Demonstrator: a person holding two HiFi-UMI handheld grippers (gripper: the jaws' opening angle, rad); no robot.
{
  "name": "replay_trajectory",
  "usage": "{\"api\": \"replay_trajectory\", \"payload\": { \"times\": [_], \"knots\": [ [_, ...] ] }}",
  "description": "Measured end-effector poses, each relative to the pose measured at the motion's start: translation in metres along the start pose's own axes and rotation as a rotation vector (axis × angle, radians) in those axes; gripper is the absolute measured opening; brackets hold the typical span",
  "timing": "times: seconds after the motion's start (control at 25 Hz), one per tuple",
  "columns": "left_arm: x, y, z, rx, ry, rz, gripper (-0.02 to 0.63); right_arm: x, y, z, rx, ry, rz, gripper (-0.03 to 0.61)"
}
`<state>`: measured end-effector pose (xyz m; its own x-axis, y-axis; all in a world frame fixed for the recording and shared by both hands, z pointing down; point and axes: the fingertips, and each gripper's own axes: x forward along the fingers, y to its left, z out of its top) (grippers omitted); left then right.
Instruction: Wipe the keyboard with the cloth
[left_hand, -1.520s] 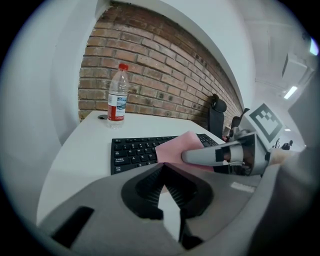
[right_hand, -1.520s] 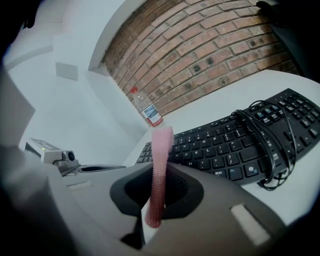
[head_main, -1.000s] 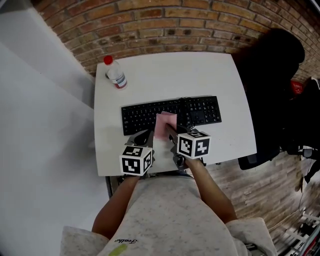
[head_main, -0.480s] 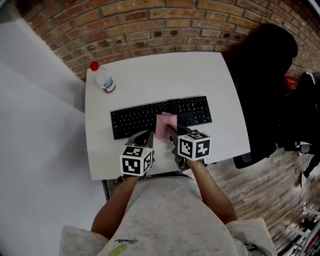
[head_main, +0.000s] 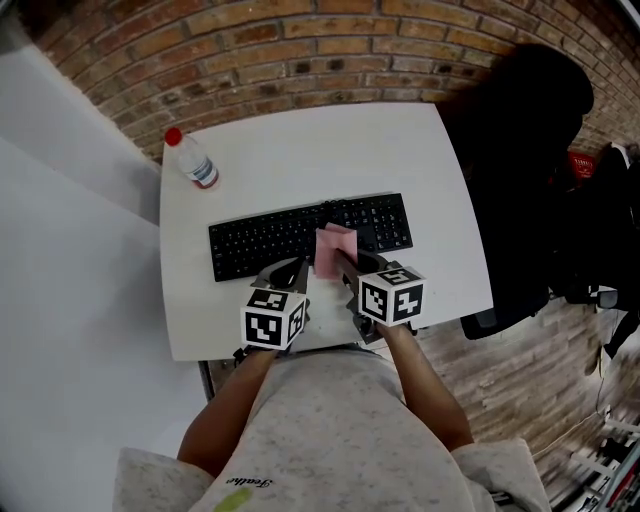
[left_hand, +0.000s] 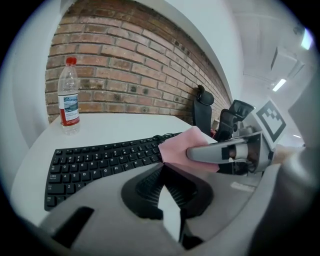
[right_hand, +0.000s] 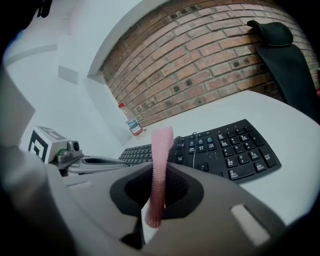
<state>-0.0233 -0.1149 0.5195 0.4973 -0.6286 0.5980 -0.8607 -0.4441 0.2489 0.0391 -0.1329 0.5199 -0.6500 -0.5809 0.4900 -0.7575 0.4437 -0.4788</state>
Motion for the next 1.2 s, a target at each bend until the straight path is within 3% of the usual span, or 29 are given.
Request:
{"api": "replay_trajectory", "payload": {
  "times": [1.2],
  "knots": [
    [0.060, -0.067, 0.021, 0.033, 0.004, 0.014, -0.009, -0.052, -0.099, 0.011, 0.062, -0.034, -0.029, 0.021]
  ]
}}
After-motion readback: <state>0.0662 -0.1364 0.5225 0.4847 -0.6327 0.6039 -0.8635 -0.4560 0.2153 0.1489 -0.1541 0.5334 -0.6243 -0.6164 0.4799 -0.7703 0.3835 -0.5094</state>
